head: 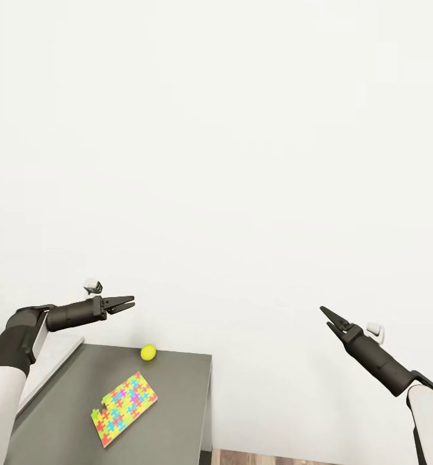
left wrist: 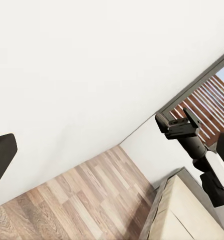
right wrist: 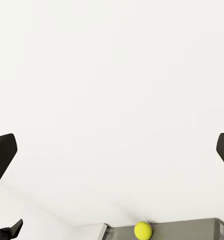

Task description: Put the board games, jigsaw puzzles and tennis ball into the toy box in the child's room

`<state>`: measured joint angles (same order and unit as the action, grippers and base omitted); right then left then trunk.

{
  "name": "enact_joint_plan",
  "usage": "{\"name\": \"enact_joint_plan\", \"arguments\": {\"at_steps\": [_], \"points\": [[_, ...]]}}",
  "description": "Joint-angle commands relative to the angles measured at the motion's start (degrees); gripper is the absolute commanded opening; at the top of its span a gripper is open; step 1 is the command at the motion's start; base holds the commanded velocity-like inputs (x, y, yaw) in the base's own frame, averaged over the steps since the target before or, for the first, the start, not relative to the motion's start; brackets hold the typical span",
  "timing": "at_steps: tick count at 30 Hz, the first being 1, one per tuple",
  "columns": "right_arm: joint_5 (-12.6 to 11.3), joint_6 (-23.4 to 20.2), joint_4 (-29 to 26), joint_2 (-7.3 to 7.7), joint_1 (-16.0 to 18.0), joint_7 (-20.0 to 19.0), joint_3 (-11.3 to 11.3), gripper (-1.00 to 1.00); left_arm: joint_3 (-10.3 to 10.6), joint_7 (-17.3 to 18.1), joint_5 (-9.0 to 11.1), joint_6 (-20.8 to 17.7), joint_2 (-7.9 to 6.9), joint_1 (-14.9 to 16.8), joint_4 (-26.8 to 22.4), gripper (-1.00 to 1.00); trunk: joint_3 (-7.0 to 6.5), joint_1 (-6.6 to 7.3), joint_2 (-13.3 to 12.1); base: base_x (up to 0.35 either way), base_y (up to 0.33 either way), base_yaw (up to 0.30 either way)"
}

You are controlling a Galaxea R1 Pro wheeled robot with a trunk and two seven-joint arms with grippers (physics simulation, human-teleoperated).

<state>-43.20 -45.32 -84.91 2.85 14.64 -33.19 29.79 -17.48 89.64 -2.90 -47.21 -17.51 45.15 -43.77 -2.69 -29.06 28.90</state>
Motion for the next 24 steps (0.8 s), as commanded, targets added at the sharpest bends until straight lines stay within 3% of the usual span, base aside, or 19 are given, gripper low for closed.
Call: {"name": "enact_joint_plan", "arguments": {"at_steps": [1,24], "points": [[-0.09,-0.38,0.01,-0.01,0.04,-0.12,0.09,1.0,-0.09,0.36,-0.32,-0.6,0.02,0.02,0.0,1.0,0.02,-0.02,0.03,0.0,0.0,0.0],[-0.01,-0.41,0.01,0.02,0.04,0.68,-0.18,1.0,-0.2,0.36,-0.62,-0.69,0.02,0.02,0.0,1.0,0.02,-0.02,0.03,0.0,0.0,0.0]]}}
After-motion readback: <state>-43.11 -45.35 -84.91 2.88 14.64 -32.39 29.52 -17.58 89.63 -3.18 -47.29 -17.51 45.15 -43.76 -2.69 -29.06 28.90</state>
